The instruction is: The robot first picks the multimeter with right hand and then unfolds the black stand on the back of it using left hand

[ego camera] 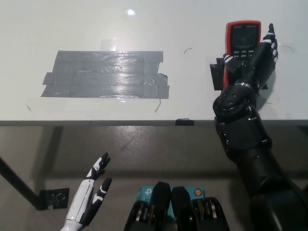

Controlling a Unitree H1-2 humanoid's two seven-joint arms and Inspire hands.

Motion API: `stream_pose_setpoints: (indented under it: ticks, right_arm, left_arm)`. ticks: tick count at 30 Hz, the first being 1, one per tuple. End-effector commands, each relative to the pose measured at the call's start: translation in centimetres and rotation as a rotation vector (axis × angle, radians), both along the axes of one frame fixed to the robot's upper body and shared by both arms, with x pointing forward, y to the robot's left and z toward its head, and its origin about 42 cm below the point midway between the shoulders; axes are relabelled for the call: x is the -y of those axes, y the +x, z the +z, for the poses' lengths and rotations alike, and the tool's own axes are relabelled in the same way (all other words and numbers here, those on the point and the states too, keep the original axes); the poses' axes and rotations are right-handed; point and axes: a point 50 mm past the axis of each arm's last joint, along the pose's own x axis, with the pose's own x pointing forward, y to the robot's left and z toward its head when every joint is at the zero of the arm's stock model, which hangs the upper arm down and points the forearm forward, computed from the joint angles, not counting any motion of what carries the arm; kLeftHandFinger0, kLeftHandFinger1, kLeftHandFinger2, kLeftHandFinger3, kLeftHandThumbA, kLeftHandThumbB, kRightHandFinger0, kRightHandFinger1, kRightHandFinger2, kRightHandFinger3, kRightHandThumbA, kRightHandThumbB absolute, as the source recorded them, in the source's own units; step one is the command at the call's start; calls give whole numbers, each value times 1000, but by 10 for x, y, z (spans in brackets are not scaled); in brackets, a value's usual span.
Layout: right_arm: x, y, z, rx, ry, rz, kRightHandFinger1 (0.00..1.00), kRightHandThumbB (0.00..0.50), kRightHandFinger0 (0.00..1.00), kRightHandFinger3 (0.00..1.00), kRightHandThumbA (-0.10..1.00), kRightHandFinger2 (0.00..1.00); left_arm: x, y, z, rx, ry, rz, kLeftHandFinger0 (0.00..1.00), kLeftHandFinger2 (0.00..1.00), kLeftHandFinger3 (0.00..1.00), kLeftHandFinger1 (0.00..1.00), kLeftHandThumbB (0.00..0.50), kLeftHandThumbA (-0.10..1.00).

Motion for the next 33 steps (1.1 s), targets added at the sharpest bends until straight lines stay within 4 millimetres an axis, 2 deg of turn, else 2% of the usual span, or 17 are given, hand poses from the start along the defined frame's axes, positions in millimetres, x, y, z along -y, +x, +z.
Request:
stream_pose_setpoints:
  ticks: [1,15,17,23,25,26,27,28,29,30,31,32,33]
  right_arm:
    - [-7,13,40,132,51,22,1000,293,1000,1000,1000,1000]
    - [-9,15,26,107,74,47,1000,295,1000,1000,1000,1000]
    - [-10,15,24,104,109,50,1000,310,1000,1000,1000,1000]
    - [-9,17,14,69,154,15,1000,289,1000,1000,1000,1000]
    - [-7,16,10,73,206,-32,1000,263,1000,1000,761,1000]
    - [-5,16,7,69,220,-36,1000,202,1000,1000,604,1000]
    - [-3,16,4,62,224,-37,1000,182,1000,991,449,1000]
    - [-2,15,3,83,251,-42,552,202,590,732,165,575]
    - [-1,14,1,110,282,-49,386,209,364,655,70,476]
    - [0,14,-1,118,271,-47,194,216,157,526,-36,307]
    - [1,12,-5,125,256,-47,16,232,14,333,-96,110]
    - [2,12,-6,125,253,-45,1,230,1,208,-100,25]
    - [1,12,-7,131,249,-44,0,228,0,65,-100,5]
  left_arm:
    - [-6,3,14,62,14,9,1000,1000,1000,1000,193,1000]
    - [-6,3,13,63,9,7,1000,1000,1000,1000,210,1000]
    - [-6,4,14,66,7,10,1000,1000,1000,1000,210,1000]
    - [-8,6,16,64,13,9,1000,1000,1000,1000,217,1000]
    - [-8,5,16,63,13,10,1000,1000,1000,1000,221,1000]
    - [-8,5,16,63,13,11,1000,1000,1000,1000,221,1000]
    - [-8,5,15,64,13,12,1000,1000,1000,1000,219,1000]
    - [-8,7,17,68,15,13,1000,1000,1000,1000,219,1000]
    - [-9,8,18,69,18,13,1000,1000,1000,1000,219,1000]
    - [-9,8,18,69,20,13,1000,1000,1000,1000,223,1000]
    - [-8,7,18,71,23,14,1000,1000,1000,1000,222,1000]
    - [-8,7,18,70,24,14,1000,1000,1000,1000,222,1000]
    - [-8,8,20,71,24,13,1000,1000,1000,1000,222,1000]
